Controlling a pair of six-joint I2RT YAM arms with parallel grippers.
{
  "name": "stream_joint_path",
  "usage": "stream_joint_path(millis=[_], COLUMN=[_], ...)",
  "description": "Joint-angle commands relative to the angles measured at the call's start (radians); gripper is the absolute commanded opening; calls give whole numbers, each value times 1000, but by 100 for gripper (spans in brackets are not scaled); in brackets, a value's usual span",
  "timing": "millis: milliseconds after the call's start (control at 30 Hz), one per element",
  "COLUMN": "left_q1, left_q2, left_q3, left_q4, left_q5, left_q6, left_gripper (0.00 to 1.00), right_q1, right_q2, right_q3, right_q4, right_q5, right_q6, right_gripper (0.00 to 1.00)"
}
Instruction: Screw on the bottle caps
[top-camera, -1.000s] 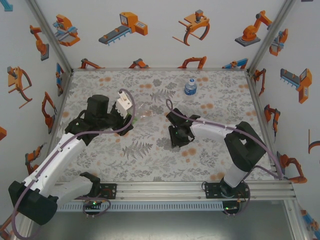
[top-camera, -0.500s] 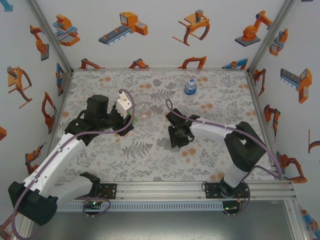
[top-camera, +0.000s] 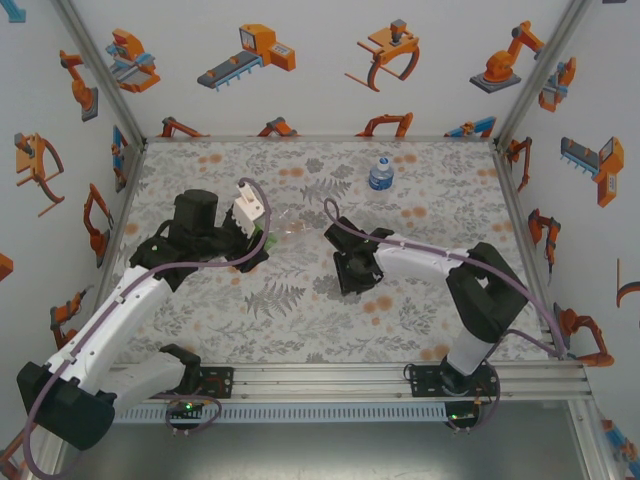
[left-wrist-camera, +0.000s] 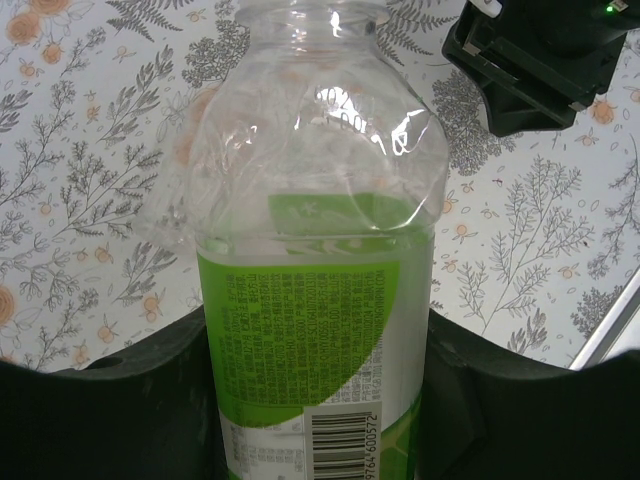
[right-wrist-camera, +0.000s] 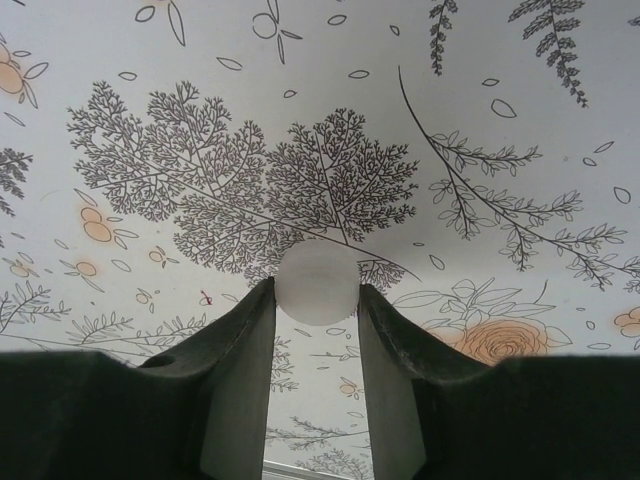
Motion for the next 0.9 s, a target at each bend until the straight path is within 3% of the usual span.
stream_joint_path(millis=[0,433,733,867], left_q1=[2,2,1,-10], left_q2=[8,9,8,-4], left_q3=[23,25,19,5], left_q4=[-1,-6,-7,-4], left_q5=[24,32,55,92], left_q6=[-8,-6,23,61], left_gripper=[0,0,0,0], right_q1=[8,15,16,8], right_q2=[28,37,-13,-100], right_q3=[23,42,40,35], right_q4=[-26,-39,-36,-1], right_q5=[15,33,43,-16], right_q6=[-1,-5,-33,-119], right_gripper=[39,39,24,19])
